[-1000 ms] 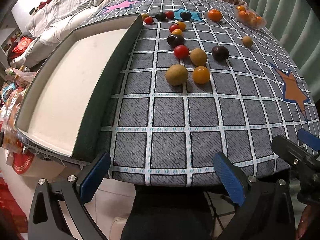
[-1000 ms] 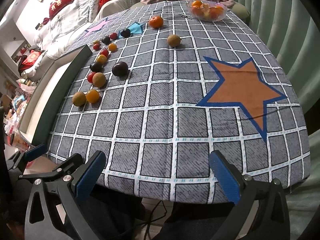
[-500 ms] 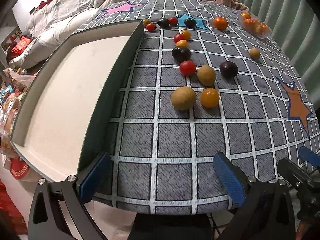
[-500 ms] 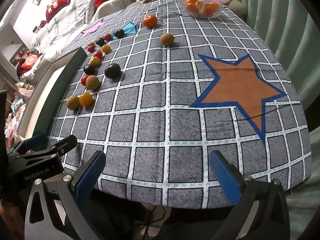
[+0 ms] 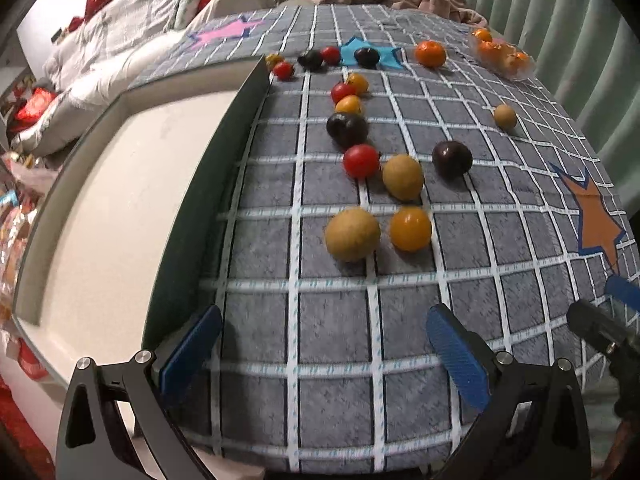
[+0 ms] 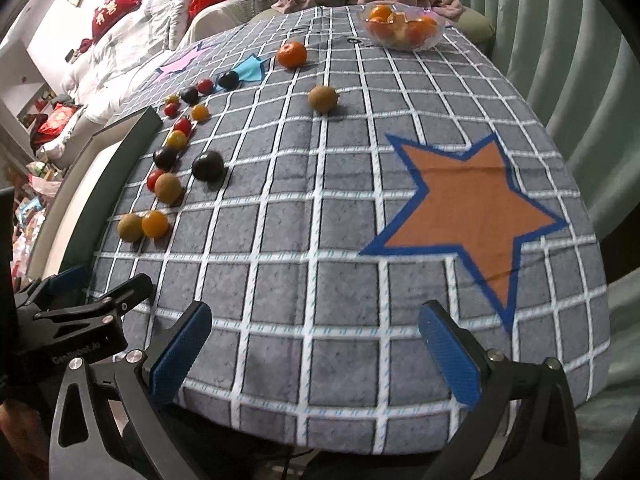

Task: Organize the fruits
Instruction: 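Move both tools toward the row of fruits beside the white tray, then grasp the brown kiwi-like fruit with the right tool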

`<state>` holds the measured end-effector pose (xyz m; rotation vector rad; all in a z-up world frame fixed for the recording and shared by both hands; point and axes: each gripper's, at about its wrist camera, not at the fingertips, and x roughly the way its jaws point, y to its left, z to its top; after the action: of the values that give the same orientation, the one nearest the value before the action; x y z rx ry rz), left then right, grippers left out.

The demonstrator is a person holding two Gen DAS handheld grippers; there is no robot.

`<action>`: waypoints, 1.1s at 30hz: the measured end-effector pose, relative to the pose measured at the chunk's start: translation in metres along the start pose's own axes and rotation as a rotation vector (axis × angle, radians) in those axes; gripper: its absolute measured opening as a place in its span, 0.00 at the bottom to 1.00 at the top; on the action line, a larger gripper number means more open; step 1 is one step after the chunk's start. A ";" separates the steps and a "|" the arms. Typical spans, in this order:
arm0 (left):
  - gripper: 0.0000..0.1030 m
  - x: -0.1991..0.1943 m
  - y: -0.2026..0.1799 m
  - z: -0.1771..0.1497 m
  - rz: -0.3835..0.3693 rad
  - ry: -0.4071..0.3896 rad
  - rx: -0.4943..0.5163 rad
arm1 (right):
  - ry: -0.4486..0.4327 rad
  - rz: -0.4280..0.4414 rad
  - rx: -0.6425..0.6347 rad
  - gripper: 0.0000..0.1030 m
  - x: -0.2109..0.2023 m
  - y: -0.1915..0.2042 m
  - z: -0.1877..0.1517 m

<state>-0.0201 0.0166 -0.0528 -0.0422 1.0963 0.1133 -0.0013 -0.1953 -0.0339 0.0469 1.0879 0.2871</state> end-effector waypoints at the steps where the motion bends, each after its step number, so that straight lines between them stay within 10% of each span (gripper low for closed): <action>1: 1.00 0.001 -0.001 0.002 -0.004 -0.009 0.004 | -0.004 -0.005 -0.011 1.00 0.001 -0.001 0.005; 27: 1.00 0.015 -0.011 0.026 -0.052 -0.093 0.072 | -0.091 -0.042 -0.137 1.00 0.073 0.004 0.122; 33: 0.67 0.009 -0.010 0.028 -0.074 -0.120 0.110 | -0.106 -0.035 -0.165 0.80 0.081 0.014 0.126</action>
<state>0.0095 0.0102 -0.0479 0.0219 0.9779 -0.0112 0.1411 -0.1481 -0.0431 -0.1032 0.9558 0.3381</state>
